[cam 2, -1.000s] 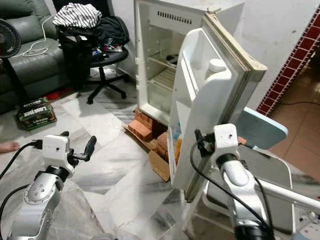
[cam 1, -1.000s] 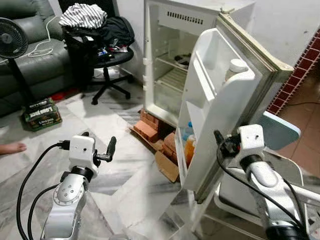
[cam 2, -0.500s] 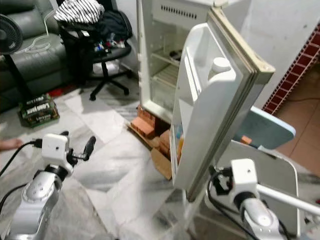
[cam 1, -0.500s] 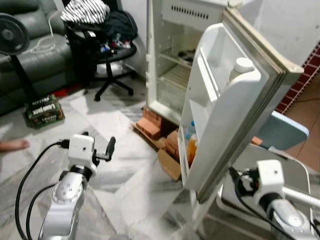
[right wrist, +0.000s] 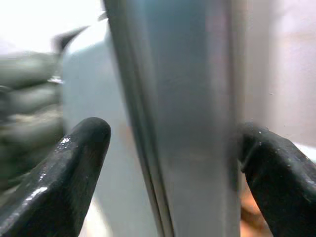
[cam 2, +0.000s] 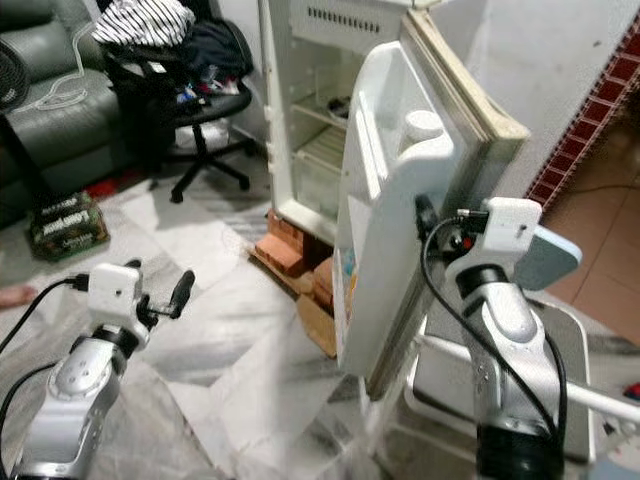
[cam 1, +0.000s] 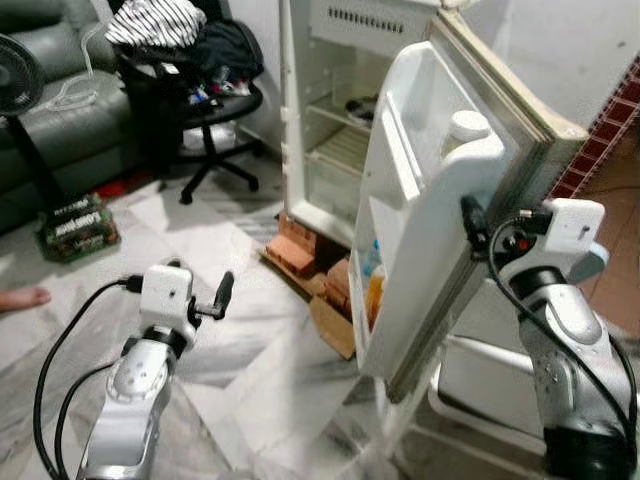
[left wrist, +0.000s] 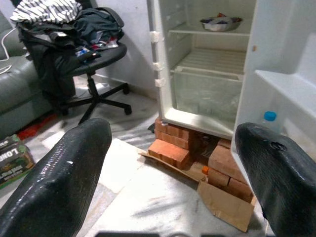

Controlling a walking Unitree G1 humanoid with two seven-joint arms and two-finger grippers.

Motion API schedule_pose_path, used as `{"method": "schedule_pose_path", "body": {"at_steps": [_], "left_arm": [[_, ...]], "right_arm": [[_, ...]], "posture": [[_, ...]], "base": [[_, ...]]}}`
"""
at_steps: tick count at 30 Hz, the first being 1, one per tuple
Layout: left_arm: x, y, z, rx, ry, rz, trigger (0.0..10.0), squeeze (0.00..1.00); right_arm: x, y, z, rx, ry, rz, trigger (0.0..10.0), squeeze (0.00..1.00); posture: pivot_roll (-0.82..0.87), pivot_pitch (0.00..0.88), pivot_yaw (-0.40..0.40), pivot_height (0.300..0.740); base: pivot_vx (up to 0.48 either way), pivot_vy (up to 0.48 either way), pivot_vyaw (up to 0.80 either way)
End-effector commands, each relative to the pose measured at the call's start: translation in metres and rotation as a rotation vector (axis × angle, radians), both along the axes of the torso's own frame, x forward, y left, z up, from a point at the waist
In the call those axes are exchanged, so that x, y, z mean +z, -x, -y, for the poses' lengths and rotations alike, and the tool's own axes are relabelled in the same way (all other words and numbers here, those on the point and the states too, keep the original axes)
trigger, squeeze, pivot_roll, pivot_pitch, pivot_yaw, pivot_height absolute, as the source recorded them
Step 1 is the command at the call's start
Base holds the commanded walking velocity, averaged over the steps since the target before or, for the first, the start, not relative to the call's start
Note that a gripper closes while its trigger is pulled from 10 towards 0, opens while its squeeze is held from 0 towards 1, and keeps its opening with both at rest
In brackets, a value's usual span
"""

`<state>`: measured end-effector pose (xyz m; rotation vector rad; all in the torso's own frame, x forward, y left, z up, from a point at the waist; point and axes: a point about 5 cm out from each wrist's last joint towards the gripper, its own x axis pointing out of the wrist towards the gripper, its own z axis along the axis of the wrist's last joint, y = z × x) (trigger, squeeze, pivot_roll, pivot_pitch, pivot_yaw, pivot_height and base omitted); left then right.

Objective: Restocking fridge

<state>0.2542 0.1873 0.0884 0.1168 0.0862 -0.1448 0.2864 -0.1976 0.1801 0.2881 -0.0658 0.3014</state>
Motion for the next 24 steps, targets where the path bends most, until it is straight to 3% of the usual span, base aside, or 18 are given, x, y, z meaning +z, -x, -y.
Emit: {"method": "schedule_pose_path", "body": {"at_steps": [1, 2, 3, 4, 5, 6, 7, 8, 9, 10, 11, 12, 14, 16, 18, 20, 24], "left_arm": [[-0.001, 0.002, -0.004, 0.012, -0.016, -0.008, 10.0, 0.00], [-0.001, 0.002, -0.004, 0.012, -0.016, -0.008, 10.0, 0.00], [-0.002, 0.002, -0.004, 0.012, -0.017, -0.009, 10.0, 0.00], [-0.002, 0.002, -0.004, 0.011, -0.018, -0.009, 10.0, 0.00], [-0.002, 0.002, -0.004, 0.011, -0.018, -0.010, 10.0, 0.00], [-0.002, 0.002, -0.004, 0.010, -0.018, -0.010, 10.0, 0.00], [-0.002, 0.002, -0.004, 0.010, -0.018, -0.010, 10.0, 0.00], [-0.002, 0.001, -0.004, 0.007, -0.018, -0.011, 10.0, 0.00], [-0.002, 0.001, -0.003, 0.005, -0.018, -0.011, 10.0, 0.00], [-0.002, 0.001, -0.003, 0.005, -0.018, -0.011, 10.0, 0.00], [-0.002, 0.000, -0.003, 0.003, -0.019, -0.012, 10.0, 0.00], [-0.001, 0.000, -0.003, 0.002, -0.019, -0.011, 10.0, 0.00], [-0.001, 0.000, -0.004, 0.003, -0.020, -0.012, 10.0, 0.00], [-0.002, 0.001, -0.005, 0.008, -0.009, -0.021, 10.0, 0.00], [-0.002, 0.001, -0.005, 0.009, -0.004, -0.025, 10.0, 0.00], [-0.002, 0.002, -0.005, 0.010, -0.004, -0.025, 10.0, 0.00], [-0.005, 0.005, -0.008, 0.045, 0.011, -0.041, 10.0, 0.00]], "right_arm": [[0.022, 0.009, -0.031, 0.291, -0.119, 0.059, 10.0, 0.00], [0.022, 0.009, -0.031, 0.291, -0.119, 0.059, 10.0, 0.00], [0.034, 0.032, -0.045, 0.576, -0.235, 0.072, 10.0, 0.00], [0.038, 0.044, -0.049, 0.694, -0.269, 0.080, 10.0, 0.00], [0.036, 0.048, -0.048, 0.724, -0.286, 0.066, 10.0, 0.00], [0.022, 0.037, -0.041, 0.605, -0.250, 0.010, 10.0, 0.00], [0.022, 0.037, -0.041, 0.605, -0.250, 0.010, 10.0, 0.00], [-0.012, 0.019, -0.025, 0.343, -0.101, -0.098, 10.0, 0.00], [-0.036, 0.011, -0.012, 0.175, 0.078, -0.159, 10.0, 0.00], [-0.036, 0.011, -0.012, 0.175, 0.078, -0.159, 10.0, 0.00], [-0.054, 0.007, 0.004, -0.002, 0.248, -0.186, 10.0, 0.00], [-0.058, 0.007, 0.011, -0.080, 0.298, -0.198, 10.0, 0.00], [-0.063, 0.008, 0.021, -0.216, 0.316, -0.215, 10.0, 0.00], [-0.074, 0.016, 0.030, -0.384, 0.241, -0.316, 10.0, 0.00], [-0.081, 0.021, 0.031, -0.450, 0.209, -0.369, 10.0, 0.00], [-0.086, 0.024, 0.027, -0.468, 0.174, -0.402, 10.0, 0.00], [-0.081, 0.017, -0.005, -0.352, 0.113, -0.287, 10.0, 0.00]], "posture": [[0.08, 0.000, -0.022, 0.740], [0.08, 0.000, -0.022, 0.740], [0.08, 0.000, -0.023, 0.740], [0.08, 0.000, -0.023, 0.740], [0.08, 0.000, -0.022, 0.740], [0.07, 0.000, -0.020, 0.740], [0.07, 0.000, -0.020, 0.740], [0.07, 0.000, -0.014, 0.740], [0.07, 0.000, -0.013, 0.740], [0.07, 0.000, -0.013, 0.740], [0.07, 0.000, -0.012, 0.740], [0.07, 0.000, -0.012, 0.740], [0.07, 0.001, -0.012, 0.740], [0.08, 0.004, -0.015, 0.740], [0.08, 0.006, -0.014, 0.740], [0.08, 0.008, -0.014, 0.740], [0.09, 0.009, -0.015, 0.740]], "base": [[0.000, 0.000, 0.00], [0.000, 0.000, 0.00], [0.000, 0.000, 0.00], [0.000, 0.000, 0.00], [0.000, 0.000, 0.00], [0.000, 0.000, 0.00], [0.000, 0.000, 0.00], [0.000, 0.000, 0.00], [0.000, 0.000, 0.00], [0.000, 0.000, 0.00], [0.000, 0.000, 0.00], [0.000, 0.000, 0.00], [0.000, 0.000, 0.00], [0.000, 0.000, 0.00], [0.000, 0.000, 0.00], [0.000, 0.000, 0.00], [0.000, 0.000, 0.00]]}}
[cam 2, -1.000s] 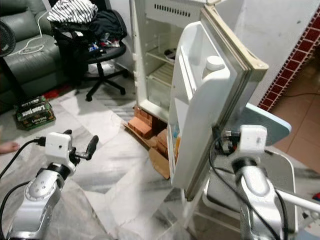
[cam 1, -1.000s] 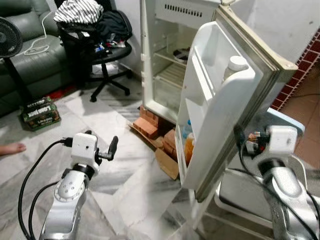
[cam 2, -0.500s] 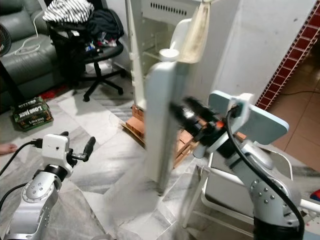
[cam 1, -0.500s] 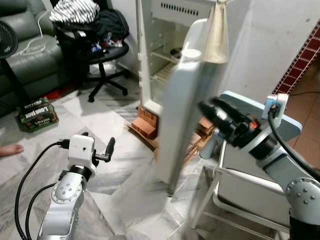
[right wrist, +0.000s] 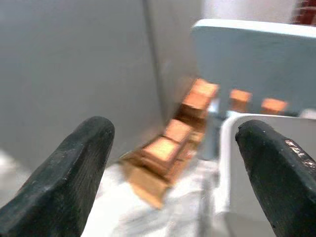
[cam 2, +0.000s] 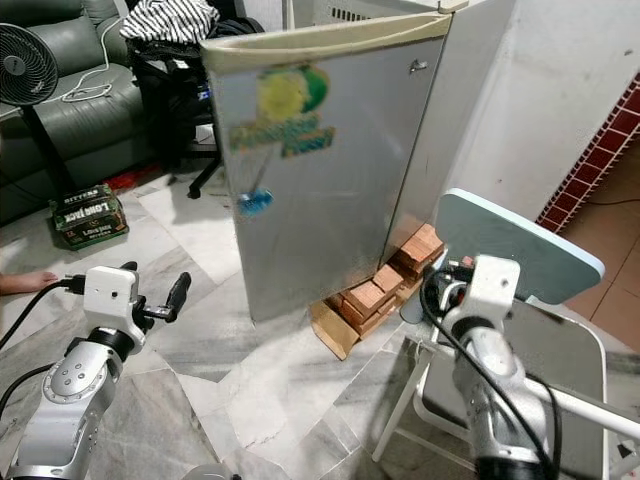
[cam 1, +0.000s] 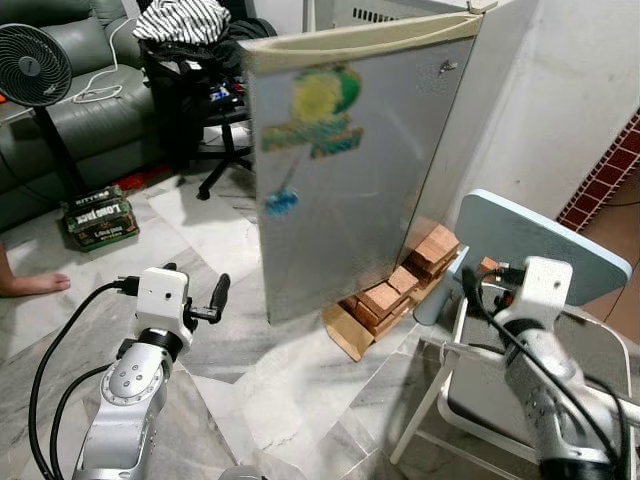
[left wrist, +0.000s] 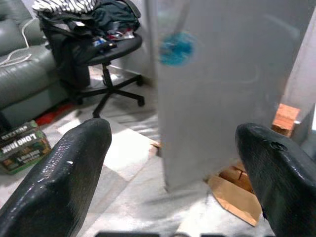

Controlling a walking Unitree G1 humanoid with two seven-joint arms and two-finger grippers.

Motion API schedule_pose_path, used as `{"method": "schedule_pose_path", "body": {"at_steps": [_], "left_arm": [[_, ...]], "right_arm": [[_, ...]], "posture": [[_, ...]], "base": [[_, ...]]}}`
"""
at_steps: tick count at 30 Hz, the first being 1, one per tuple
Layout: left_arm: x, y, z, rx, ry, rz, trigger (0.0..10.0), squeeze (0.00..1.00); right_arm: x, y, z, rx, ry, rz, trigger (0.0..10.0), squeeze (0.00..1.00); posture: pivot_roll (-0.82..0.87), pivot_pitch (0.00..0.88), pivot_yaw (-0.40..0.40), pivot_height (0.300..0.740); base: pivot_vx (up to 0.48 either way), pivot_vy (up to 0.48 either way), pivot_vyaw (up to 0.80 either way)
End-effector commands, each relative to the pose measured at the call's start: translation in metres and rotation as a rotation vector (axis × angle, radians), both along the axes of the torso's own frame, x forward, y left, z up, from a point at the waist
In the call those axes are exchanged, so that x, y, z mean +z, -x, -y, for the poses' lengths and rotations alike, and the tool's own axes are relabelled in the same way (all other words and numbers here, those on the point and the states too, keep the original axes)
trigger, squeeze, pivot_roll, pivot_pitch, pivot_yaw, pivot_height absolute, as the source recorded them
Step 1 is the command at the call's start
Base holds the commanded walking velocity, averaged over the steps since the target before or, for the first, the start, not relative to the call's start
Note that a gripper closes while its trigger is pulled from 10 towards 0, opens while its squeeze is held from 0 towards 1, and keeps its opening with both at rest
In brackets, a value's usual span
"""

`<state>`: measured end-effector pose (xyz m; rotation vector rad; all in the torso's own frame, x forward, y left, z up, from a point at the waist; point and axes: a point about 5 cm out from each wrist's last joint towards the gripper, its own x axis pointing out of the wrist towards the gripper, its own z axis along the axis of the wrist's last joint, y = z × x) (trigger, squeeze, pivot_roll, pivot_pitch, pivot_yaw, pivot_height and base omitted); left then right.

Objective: Restocking fridge

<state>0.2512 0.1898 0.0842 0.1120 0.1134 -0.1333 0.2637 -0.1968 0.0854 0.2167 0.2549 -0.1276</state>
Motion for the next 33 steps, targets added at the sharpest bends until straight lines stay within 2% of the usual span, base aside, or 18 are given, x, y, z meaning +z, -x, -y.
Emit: {"method": "schedule_pose_path", "body": {"at_steps": [1, 5, 7, 10, 13, 15, 18, 23, 28, 33], "left_arm": [[-0.006, 0.004, -0.010, 0.061, 0.024, -0.047, 10.0, 0.00], [-0.009, 0.006, -0.010, 0.057, 0.021, -0.060, 10.0, 0.00], [-0.009, 0.006, -0.008, 0.051, 0.020, -0.060, 10.0, 0.00], [-0.009, 0.005, -0.005, 0.026, 0.005, -0.061, 10.0, 0.00], [-0.009, 0.005, -0.004, 0.020, 0.028, -0.072, 10.0, 0.00], [-0.003, -0.002, -0.003, -0.020, -0.026, -0.045, 10.0, 0.00], [0.001, -0.007, -0.007, -0.018, -0.040, -0.036, 10.0, 0.00], [0.003, -0.009, -0.010, -0.012, -0.042, -0.031, 10.0, 0.00], [0.001, -0.008, -0.007, -0.018, -0.041, -0.032, 10.0, 0.00], [0.004, -0.010, -0.007, -0.020, -0.040, -0.022, 10.0, 0.00]], "right_arm": [[0.017, -0.010, -0.010, 0.048, 0.046, 0.118, 10.0, 0.00], [0.024, -0.016, -0.015, 0.061, 0.094, 0.165, 10.0, 0.00], [0.026, -0.017, -0.015, 0.047, 0.075, 0.172, 10.0, 0.00], [0.024, -0.018, -0.013, 0.041, 0.094, 0.165, 10.0, 0.00], [0.025, -0.019, -0.012, 0.032, 0.087, 0.173, 10.0, 0.00], [0.025, -0.020, -0.011, 0.035, 0.093, 0.180, 10.0, 0.00], [0.026, -0.021, -0.013, 0.039, 0.098, 0.188, 10.0, 0.00], [0.028, -0.022, -0.014, 0.042, 0.114, 0.203, 10.0, 0.00], [0.026, -0.020, -0.012, 0.034, 0.122, 0.201, 10.0, 0.00], [0.026, -0.022, -0.012, 0.037, 0.125, 0.202, 10.0, 0.00]], "posture": [[0.09, 0.010, -0.015, 0.740], [0.09, 0.007, -0.021, 0.740], [0.09, 0.005, -0.025, 0.740], [0.09, 0.006, -0.028, 0.740], [0.09, 0.007, -0.034, 0.740], [0.09, 0.021, -0.042, 0.740], [0.09, 0.021, -0.039, 0.740], [0.08, 0.021, -0.036, 0.740], [0.08, 0.019, -0.041, 0.740], [0.09, 0.016, -0.049, 0.740]], "base": [[0.000, 0.000, 0.00], [0.000, 0.292, 0.00], [0.000, 0.480, 0.00], [0.000, 0.480, -0.68], [0.000, 0.480, -0.80], [0.000, 0.480, -0.80], [0.000, 0.476, -0.61], [0.000, 0.476, 0.00], [0.000, 0.476, 0.00], [0.000, 0.476, -0.43]]}}
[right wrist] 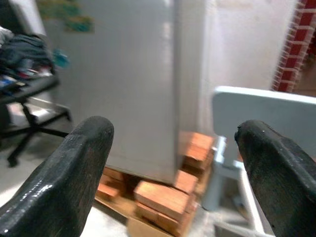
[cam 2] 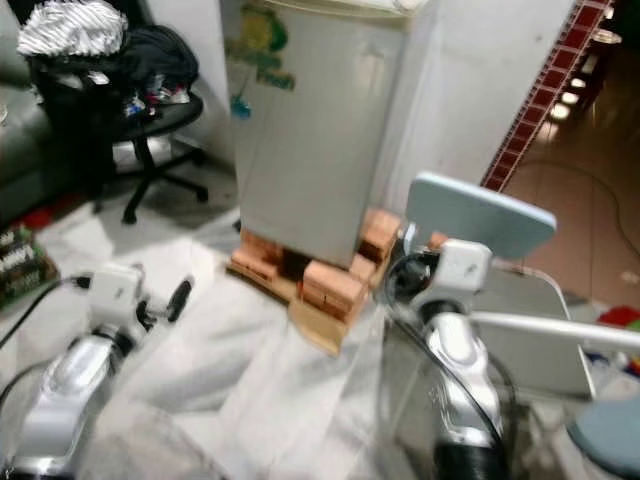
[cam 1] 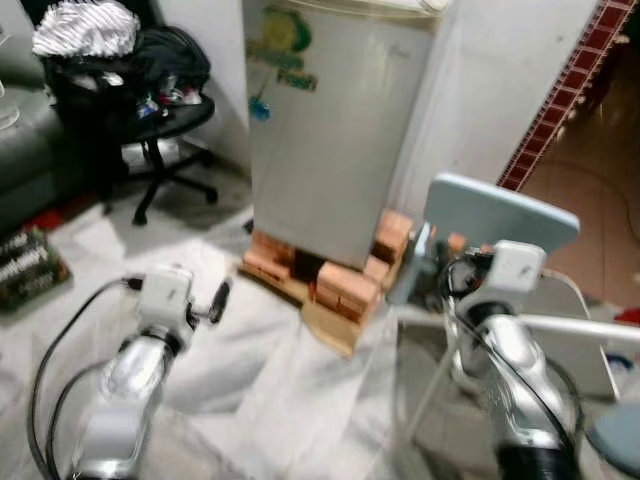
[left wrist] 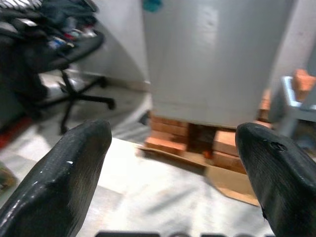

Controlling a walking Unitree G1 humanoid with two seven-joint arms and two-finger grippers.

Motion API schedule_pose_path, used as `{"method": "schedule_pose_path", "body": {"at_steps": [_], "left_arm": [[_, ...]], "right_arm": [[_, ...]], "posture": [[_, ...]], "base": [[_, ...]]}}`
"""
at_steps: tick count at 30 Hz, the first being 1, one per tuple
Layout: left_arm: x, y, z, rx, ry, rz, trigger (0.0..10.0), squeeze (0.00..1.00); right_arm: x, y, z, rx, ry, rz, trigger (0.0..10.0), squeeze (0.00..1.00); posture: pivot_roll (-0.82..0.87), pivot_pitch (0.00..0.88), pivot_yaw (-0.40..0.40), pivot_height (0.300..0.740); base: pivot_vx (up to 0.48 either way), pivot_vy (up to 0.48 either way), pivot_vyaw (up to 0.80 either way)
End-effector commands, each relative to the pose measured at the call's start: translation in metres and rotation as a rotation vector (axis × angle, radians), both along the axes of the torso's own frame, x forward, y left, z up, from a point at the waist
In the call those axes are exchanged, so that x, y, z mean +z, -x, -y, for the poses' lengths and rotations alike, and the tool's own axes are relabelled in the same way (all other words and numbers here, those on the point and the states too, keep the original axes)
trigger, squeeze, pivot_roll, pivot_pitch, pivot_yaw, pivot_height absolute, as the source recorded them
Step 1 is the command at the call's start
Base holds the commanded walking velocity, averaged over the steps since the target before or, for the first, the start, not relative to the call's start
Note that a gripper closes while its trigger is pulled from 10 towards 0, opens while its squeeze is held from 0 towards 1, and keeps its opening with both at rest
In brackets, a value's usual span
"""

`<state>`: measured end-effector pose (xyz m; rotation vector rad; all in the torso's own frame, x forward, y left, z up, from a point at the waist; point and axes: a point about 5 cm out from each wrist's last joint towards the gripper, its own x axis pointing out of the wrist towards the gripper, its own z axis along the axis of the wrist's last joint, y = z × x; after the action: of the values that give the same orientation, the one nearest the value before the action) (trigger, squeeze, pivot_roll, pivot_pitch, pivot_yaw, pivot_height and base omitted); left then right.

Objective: Restocking fridge

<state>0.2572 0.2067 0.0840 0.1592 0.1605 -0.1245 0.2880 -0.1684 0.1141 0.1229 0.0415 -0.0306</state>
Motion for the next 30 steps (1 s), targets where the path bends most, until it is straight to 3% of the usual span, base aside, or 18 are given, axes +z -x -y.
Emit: {"method": "schedule_pose_path", "body": {"at_steps": [1, 4, 30], "left_arm": [[0.0047, -0.0045, 0.0092, -0.028, 0.010, 0.021, 10.0, 0.00], [0.0050, -0.0049, 0.0092, -0.030, 0.011, 0.021, 10.0, 0.00], [0.0036, -0.0046, 0.0164, -0.084, 0.040, 0.025, 10.0, 0.00]], "right_arm": [[-0.0030, 0.0019, 0.0162, -0.051, 0.025, -0.012, 10.0, 0.00], [-0.0030, 0.0006, 0.0158, -0.051, 0.025, -0.013, 10.0, 0.00], [-0.0073, 0.0027, 0.0205, -0.070, 0.039, -0.025, 10.0, 0.00]], "posture": [[0.09, 0.015, -0.048, 0.740], [0.09, 0.014, -0.048, 0.740], [0.08, 0.009, -0.048, 0.740]], "base": [[0.000, 0.472, -0.41], [0.000, 0.475, -0.14], [0.000, 0.480, -0.80]]}}
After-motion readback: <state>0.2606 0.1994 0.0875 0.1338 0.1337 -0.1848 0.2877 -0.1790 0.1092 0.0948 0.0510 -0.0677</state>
